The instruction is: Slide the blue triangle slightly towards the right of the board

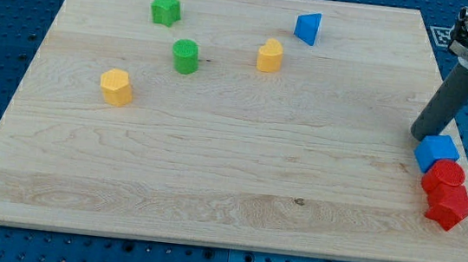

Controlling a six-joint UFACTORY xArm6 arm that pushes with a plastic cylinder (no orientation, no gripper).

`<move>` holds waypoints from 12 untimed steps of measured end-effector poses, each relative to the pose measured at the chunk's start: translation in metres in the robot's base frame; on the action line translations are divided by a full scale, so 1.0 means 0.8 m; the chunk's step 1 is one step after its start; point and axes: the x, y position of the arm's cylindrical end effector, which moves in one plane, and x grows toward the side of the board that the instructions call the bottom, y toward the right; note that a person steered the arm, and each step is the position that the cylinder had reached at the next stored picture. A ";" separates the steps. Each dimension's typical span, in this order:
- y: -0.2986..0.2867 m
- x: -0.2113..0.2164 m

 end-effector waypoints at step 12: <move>-0.102 -0.101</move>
